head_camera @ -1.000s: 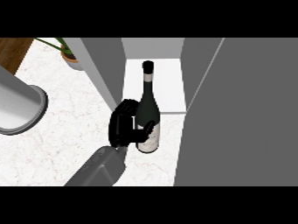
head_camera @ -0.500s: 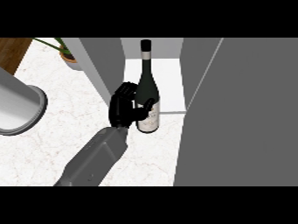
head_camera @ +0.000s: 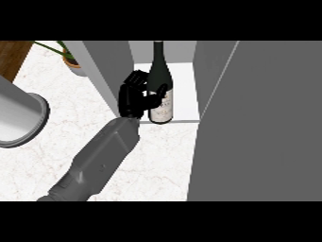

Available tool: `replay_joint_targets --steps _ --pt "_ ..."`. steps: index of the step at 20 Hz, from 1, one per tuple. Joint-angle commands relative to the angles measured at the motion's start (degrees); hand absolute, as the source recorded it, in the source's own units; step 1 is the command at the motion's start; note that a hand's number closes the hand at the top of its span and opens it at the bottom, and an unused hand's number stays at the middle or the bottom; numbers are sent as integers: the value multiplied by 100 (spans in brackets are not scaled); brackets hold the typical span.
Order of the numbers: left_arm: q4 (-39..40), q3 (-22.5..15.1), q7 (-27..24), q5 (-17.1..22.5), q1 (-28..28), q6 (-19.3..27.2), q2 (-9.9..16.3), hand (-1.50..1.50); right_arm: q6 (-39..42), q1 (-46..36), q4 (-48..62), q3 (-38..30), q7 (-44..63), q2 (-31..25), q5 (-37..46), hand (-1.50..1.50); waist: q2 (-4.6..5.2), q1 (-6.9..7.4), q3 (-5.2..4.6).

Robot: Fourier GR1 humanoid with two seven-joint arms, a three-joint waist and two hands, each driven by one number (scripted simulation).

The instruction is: Pick up the wine, place it into the cabinet and close the cabinet

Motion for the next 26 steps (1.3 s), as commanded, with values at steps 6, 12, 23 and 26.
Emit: replay_joint_targets --steps 6,12,23,26 --pt "1188 285 263 191 -1174 -35 -1 150 123 -207 323 -38 -226 -54 -32 -150 55 -117 1" --pt "1317 51 594 303 -1351 214 0 150 202 29 148 -120 -237 -93 -246 -150 65 -251 3" --pt "1199 -98 378 716 -1184 284 -1 150 45 -388 239 245 -17 37 -94 -150 96 -441 -2" --pt "1234 -249 179 743 -893 -21 -1 150 105 -258 260 347 -142 71 -38 -150 118 -494 -4"
